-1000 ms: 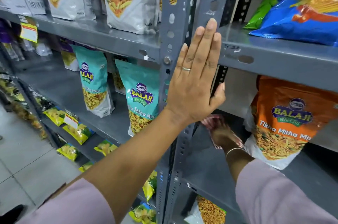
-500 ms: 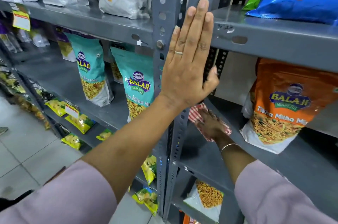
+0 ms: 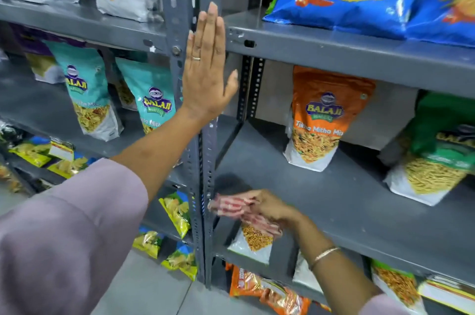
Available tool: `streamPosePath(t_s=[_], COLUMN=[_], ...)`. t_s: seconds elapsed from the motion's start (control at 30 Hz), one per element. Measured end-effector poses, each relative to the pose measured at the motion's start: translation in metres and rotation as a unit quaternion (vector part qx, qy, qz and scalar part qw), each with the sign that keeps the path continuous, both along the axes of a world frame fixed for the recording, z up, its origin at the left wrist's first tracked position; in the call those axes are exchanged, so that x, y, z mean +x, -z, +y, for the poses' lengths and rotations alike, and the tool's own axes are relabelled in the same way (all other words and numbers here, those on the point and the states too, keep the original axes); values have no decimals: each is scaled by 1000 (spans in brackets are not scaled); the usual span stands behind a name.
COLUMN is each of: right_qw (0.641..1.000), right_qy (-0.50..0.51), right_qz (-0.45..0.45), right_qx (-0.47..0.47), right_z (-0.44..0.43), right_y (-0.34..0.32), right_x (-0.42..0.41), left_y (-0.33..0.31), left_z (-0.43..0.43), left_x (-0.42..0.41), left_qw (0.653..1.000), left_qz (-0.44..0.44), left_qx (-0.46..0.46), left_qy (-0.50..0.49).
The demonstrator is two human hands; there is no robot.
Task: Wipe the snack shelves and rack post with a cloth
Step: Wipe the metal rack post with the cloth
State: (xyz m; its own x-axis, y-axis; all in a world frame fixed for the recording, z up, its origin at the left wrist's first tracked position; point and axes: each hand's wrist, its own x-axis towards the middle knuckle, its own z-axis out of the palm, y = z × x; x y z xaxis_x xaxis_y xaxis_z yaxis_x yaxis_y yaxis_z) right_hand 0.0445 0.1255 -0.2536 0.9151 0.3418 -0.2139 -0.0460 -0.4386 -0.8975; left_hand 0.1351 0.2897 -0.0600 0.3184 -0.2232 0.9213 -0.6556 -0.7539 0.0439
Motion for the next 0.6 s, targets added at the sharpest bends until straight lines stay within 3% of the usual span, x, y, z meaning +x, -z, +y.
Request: streamPosePath(t_s=[0.07, 0.1, 0.13, 0.2, 0.27, 0.3, 0.33, 0.47, 0.53, 0.6], right_qw=[968, 942, 937, 929, 902, 872, 865, 898, 887, 854], right_qy=[105, 194, 271, 348, 222, 159, 132, 111, 160, 251], right_qz=[30, 18, -18, -89, -56, -55, -69, -109, -76, -30], right_qx=[226, 274, 219, -87, -366, -460, -480, -412, -426, -454], right_z=[-17, -24, -30, -34, -9, 12, 30, 41, 2, -46], right_y=[-10, -9, -1, 21, 42, 43, 45, 29, 41, 50], right_x=[7, 15, 23, 30, 26, 27, 33, 48, 39, 21], left_y=[0, 0, 0, 1, 3, 4, 5, 5, 4, 4], left_z=[0, -1, -1, -2, -2, -2, -2, -2, -2, -2], left_x=[-1, -1, -1, 0, 3, 5, 7, 6, 4, 3], left_qw=[1000, 1000, 1000, 1000, 1000, 1000, 1000, 999, 999, 999], left_qz=[2, 1, -1, -8, -20, -24, -27, -26, -21, -13], left_qx=[4, 4, 4, 6, 6, 4, 1, 2, 8, 9], left_qy=[-3, -5, -6, -10, -12, -13, -15, -23, -31, -37])
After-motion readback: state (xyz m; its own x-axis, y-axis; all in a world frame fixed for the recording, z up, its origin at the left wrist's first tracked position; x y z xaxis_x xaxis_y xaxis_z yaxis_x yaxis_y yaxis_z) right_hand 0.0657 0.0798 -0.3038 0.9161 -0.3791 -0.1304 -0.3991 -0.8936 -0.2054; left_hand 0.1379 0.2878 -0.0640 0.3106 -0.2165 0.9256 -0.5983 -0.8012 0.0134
